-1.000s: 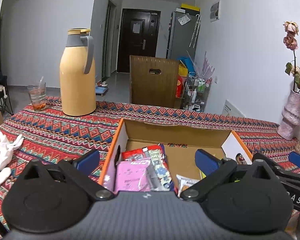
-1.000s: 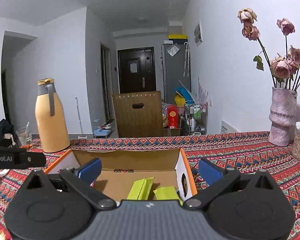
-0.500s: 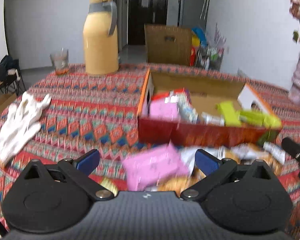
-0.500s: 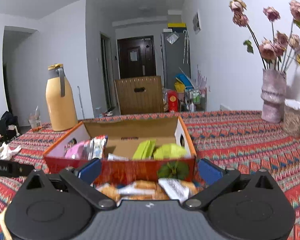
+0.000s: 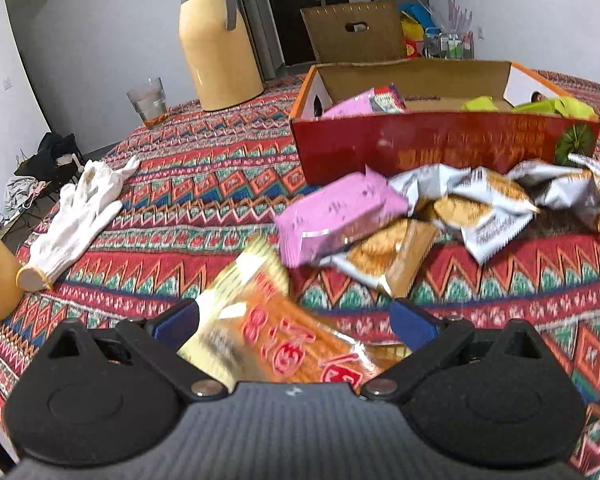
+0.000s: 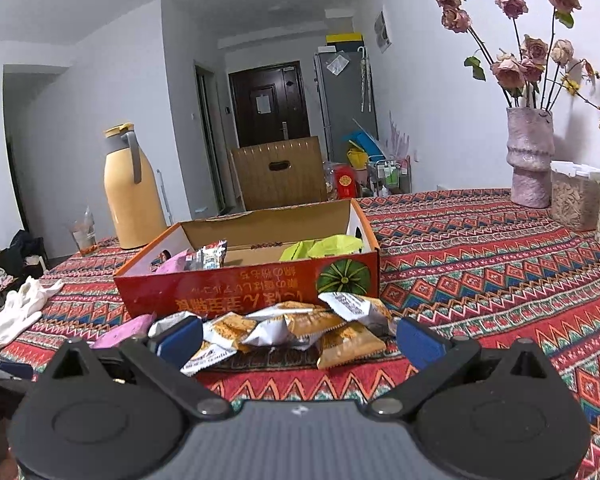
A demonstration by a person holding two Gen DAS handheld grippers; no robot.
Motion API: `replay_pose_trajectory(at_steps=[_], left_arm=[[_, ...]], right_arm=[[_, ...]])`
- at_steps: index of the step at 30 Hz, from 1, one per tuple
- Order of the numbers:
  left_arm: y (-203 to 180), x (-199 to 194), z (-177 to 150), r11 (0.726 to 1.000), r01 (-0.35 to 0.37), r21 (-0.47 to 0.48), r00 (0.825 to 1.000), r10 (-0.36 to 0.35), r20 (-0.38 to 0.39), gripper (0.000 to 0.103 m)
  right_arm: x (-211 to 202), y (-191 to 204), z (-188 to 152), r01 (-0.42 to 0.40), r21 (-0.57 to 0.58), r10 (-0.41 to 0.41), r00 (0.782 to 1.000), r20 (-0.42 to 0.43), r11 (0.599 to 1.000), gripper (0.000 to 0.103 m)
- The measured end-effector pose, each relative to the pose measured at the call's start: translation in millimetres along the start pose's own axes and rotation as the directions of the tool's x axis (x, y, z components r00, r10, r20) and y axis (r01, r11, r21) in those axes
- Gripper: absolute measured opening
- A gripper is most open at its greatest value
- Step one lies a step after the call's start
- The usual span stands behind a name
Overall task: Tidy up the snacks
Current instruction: 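Withdraw both grippers from the box back toward the snack pile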
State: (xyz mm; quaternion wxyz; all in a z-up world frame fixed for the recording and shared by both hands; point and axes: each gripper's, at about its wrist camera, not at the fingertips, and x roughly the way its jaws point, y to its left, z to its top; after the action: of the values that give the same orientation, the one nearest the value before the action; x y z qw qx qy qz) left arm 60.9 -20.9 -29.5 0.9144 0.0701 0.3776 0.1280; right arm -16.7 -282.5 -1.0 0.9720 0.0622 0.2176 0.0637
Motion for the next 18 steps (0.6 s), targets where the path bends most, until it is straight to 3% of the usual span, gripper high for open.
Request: replay_pose_trajectory(at_steps=[18], left_arm=[[46, -8, -22, 0.990, 0.114, -0.082, 0.989, -0.120, -0.080, 0.103]], right_arm=[[-9, 7, -15, 0.014, 0.000, -0.014, 1.000, -0.026, 1.000, 0.103]])
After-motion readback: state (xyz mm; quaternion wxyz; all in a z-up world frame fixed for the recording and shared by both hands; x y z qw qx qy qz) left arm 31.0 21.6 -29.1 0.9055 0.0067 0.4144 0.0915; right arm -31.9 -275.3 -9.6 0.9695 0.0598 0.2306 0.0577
